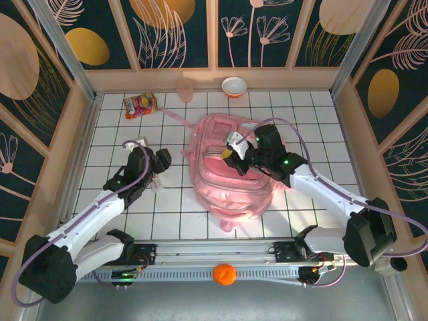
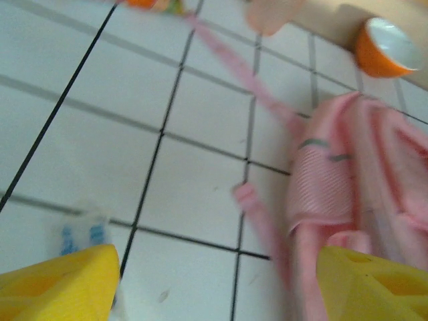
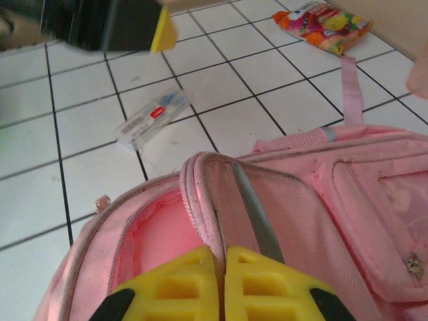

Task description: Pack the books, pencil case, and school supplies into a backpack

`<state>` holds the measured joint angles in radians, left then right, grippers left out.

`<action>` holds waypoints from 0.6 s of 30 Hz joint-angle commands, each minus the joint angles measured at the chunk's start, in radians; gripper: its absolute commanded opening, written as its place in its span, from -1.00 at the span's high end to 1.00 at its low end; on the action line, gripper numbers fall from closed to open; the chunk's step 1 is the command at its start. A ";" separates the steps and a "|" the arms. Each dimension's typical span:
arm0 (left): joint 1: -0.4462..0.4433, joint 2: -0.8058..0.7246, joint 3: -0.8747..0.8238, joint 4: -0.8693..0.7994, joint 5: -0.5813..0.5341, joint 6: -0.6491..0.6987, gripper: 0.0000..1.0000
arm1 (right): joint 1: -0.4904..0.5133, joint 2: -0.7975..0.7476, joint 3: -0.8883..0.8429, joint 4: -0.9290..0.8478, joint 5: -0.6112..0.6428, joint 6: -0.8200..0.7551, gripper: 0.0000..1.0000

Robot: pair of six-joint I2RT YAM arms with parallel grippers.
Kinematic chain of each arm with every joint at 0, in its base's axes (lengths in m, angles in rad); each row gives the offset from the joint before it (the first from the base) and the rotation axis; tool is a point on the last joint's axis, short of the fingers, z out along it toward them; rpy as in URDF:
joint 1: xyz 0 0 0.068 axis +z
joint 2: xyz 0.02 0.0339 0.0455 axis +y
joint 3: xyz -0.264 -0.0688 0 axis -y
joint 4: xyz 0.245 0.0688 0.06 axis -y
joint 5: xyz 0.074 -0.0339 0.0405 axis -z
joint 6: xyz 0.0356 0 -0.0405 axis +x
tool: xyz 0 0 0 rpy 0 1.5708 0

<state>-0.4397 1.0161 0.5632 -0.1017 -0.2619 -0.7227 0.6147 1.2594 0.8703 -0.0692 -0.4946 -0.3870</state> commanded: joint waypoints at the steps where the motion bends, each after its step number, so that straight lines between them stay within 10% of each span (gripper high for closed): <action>1: 0.047 -0.003 -0.077 0.045 0.024 -0.161 -0.53 | -0.010 0.023 0.050 0.132 0.030 0.155 1.00; 18: 0.056 0.256 -0.041 0.008 -0.103 -0.216 -0.49 | 0.008 0.073 0.019 0.197 -0.050 0.244 1.00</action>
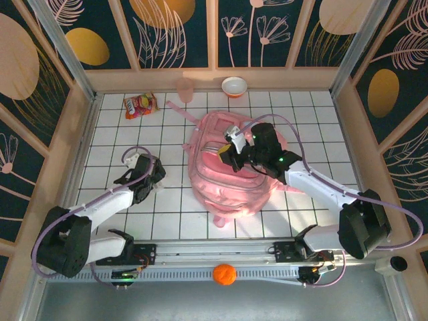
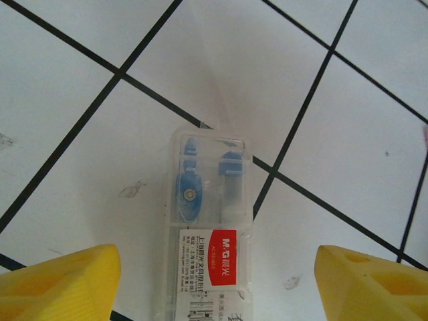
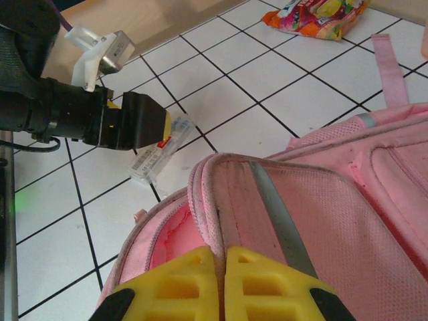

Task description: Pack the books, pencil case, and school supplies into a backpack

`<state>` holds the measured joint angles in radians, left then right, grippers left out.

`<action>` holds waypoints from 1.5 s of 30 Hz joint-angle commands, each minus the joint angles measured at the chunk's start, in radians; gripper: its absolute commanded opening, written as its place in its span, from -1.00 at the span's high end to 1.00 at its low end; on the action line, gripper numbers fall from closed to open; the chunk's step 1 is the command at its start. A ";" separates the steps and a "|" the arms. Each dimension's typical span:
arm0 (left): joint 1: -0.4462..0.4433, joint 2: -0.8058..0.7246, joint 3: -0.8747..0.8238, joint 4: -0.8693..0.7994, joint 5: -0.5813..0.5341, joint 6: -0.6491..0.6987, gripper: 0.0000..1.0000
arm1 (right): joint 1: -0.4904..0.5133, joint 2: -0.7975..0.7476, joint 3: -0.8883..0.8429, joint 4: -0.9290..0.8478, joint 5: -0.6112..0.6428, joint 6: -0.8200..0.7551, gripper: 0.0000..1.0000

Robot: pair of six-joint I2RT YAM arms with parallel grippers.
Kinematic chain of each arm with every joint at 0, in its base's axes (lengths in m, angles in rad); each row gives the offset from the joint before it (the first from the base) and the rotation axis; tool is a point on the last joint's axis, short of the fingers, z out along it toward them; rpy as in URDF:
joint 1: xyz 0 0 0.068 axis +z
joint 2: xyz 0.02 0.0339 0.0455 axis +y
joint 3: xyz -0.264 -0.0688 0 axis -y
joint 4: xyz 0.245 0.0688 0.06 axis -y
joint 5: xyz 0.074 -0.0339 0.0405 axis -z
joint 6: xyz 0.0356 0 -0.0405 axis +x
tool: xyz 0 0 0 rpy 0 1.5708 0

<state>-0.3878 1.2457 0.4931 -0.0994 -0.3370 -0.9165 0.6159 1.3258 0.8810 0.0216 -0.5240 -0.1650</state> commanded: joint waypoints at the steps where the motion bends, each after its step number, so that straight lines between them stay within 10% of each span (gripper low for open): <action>1: 0.004 0.039 0.030 0.011 -0.029 -0.015 -0.48 | 0.007 0.008 0.009 0.106 -0.023 0.021 1.00; 8: 0.005 0.187 0.091 -0.017 -0.062 0.039 -0.38 | 0.008 0.019 0.004 0.113 -0.033 0.016 1.00; 18: 0.004 0.156 0.097 -0.053 -0.049 0.030 0.36 | 0.008 0.004 -0.001 0.114 -0.019 0.009 1.00; 32: -0.048 -0.244 0.189 -0.195 0.231 -0.105 0.32 | 0.025 0.022 -0.004 0.289 0.112 0.282 1.00; 45: -0.287 -0.219 0.296 -0.062 0.290 -0.246 0.28 | 0.062 0.076 0.080 0.281 0.255 0.476 1.00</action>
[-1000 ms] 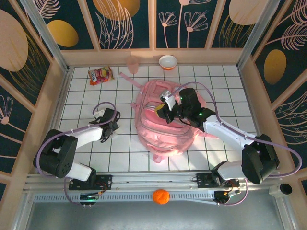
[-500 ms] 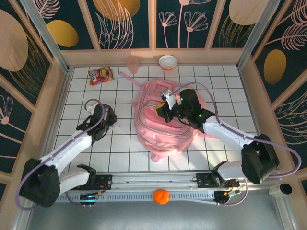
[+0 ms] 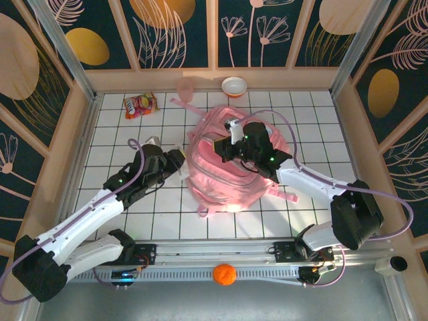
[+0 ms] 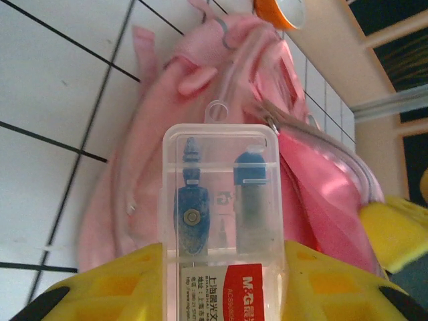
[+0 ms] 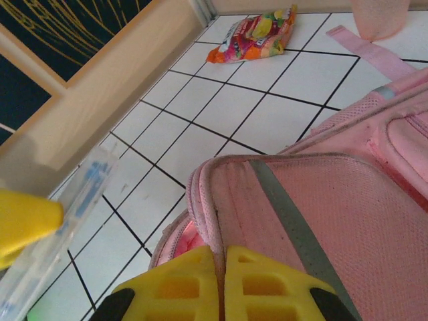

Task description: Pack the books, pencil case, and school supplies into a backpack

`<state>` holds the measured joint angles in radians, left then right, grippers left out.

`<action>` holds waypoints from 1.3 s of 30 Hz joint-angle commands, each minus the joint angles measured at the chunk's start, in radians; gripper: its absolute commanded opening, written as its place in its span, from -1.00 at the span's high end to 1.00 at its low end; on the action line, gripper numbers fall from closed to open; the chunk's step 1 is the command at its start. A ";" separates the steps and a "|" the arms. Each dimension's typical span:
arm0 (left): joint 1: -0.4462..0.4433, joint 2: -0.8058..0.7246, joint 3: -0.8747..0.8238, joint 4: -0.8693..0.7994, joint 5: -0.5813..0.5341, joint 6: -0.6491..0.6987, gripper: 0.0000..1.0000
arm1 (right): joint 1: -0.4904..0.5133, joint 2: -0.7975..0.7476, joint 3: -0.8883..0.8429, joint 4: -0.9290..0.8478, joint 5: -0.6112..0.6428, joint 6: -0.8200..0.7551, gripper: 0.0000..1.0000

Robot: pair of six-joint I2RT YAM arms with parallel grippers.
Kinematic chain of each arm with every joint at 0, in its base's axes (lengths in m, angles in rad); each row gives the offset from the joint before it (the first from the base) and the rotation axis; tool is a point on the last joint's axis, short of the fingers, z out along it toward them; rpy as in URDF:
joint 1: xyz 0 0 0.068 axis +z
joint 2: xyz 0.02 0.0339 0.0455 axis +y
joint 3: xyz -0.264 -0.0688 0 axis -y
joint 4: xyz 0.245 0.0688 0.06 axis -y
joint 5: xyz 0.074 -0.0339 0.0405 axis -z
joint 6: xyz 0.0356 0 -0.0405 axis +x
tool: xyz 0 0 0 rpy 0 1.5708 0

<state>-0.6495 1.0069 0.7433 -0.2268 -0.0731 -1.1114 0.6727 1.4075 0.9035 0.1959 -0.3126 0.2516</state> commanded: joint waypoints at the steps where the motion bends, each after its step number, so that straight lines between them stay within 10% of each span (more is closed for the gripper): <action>1: -0.035 0.030 0.053 0.084 0.026 -0.057 0.28 | 0.005 -0.005 0.061 0.107 0.041 0.062 1.00; 39: -0.087 0.298 0.022 0.372 0.020 -0.155 -0.02 | 0.004 -0.002 0.083 0.188 -0.043 0.074 1.00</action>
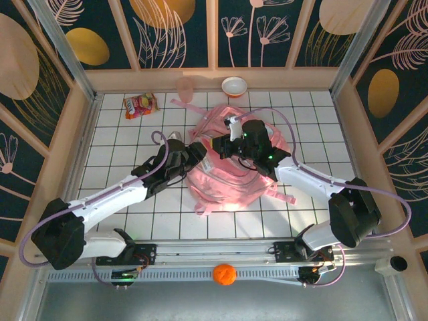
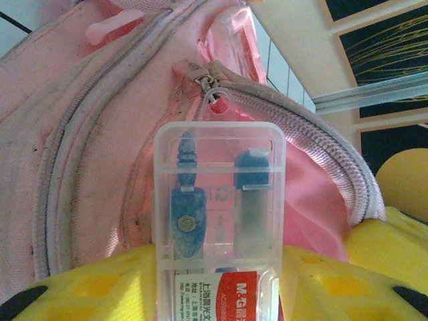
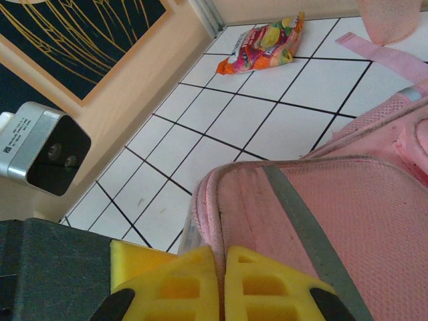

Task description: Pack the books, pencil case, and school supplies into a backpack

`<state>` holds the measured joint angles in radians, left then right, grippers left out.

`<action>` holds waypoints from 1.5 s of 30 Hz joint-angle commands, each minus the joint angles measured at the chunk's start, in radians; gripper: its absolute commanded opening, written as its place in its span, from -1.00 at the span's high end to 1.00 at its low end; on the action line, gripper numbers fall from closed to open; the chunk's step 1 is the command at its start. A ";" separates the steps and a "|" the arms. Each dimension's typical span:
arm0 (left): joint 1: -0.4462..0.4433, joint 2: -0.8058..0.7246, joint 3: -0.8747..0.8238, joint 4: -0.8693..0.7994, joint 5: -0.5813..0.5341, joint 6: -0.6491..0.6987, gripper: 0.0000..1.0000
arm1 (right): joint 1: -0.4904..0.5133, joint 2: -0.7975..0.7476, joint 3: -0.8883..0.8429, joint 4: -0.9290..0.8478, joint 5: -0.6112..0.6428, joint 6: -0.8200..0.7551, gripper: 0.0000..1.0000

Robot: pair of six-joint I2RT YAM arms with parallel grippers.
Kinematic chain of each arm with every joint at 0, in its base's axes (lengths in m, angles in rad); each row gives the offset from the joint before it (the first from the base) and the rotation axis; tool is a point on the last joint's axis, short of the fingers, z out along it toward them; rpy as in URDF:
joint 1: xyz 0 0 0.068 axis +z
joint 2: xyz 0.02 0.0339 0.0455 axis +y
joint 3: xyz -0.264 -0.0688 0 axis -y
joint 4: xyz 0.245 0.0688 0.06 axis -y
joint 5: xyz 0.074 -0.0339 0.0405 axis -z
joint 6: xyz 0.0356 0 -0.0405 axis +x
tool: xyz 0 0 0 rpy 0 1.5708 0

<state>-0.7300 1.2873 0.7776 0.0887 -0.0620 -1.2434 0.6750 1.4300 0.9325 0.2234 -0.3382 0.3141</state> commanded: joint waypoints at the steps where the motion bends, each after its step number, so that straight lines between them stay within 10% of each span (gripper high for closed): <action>1: -0.006 0.019 -0.012 0.063 0.015 -0.025 -0.03 | 0.001 -0.025 0.052 0.162 -0.018 0.011 1.00; 16: -0.011 0.016 -0.011 0.112 0.037 -0.055 -0.22 | 0.001 -0.020 0.053 0.168 -0.028 0.017 1.00; 29: -0.013 0.007 -0.052 0.107 0.036 -0.076 0.13 | 0.001 -0.022 0.047 0.173 -0.029 0.020 1.00; 36: -0.013 -0.096 -0.048 -0.058 -0.030 0.016 -0.23 | 0.000 -0.027 0.057 0.142 -0.018 0.005 1.00; 45: -0.013 -0.306 -0.151 -0.128 0.189 0.048 -0.14 | 0.000 -0.027 0.057 0.143 -0.031 0.012 1.00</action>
<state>-0.7399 1.0077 0.6563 0.0097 0.0170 -1.2194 0.6750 1.4300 0.9325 0.2359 -0.3412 0.3206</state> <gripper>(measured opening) 0.574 0.066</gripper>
